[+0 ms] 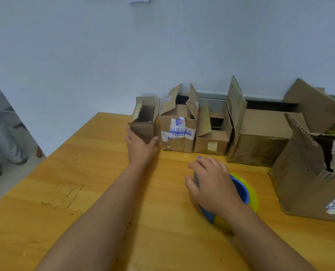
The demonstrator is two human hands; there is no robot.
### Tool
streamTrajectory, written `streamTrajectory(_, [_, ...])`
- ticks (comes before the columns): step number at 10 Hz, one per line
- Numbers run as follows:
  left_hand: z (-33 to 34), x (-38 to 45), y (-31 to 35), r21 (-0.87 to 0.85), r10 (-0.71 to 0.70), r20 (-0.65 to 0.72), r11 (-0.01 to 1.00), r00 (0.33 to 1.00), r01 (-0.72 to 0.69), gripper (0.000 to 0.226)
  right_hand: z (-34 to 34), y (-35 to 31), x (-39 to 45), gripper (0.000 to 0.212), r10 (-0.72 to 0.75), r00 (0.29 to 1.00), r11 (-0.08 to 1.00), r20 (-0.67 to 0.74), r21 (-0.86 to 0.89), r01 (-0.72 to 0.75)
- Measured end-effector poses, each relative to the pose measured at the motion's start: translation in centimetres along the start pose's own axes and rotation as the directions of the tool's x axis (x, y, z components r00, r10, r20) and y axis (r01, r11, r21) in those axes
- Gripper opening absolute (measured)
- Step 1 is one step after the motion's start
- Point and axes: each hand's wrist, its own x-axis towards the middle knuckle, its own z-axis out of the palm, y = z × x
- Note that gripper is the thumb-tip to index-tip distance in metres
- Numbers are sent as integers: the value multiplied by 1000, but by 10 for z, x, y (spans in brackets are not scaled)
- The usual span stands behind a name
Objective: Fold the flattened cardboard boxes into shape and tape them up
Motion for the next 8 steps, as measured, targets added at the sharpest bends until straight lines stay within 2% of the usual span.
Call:
streamTrajectory(2, [-9, -15, -1, 175, 117, 139, 974, 983, -141, 96, 0, -1, 0, 42, -4, 1000, 1000, 26, -20, 5])
streamTrajectory(3, [-23, -31, 2, 286, 194, 164, 929, 967, -235, 82, -2, -2, 1, 41, -11, 999, 999, 30, -42, 12])
streamTrajectory(5, [-52, -82, 20, 433, 405, 249, 765, 880, -476, 59, -18, -9, -12, 36, -21, 999, 999, -32, -31, 20])
streamTrajectory(6, [-65, -104, 31, 490, 441, 315, 682, 840, -542, 55, -28, -10, -19, 37, -14, 999, 1000, -29, -7, 14])
streamTrajectory(8, [-95, -145, 77, 550, 618, 296, 513, 728, -659, 45, -75, 0, -23, 38, -39, 991, 999, -127, -38, 35])
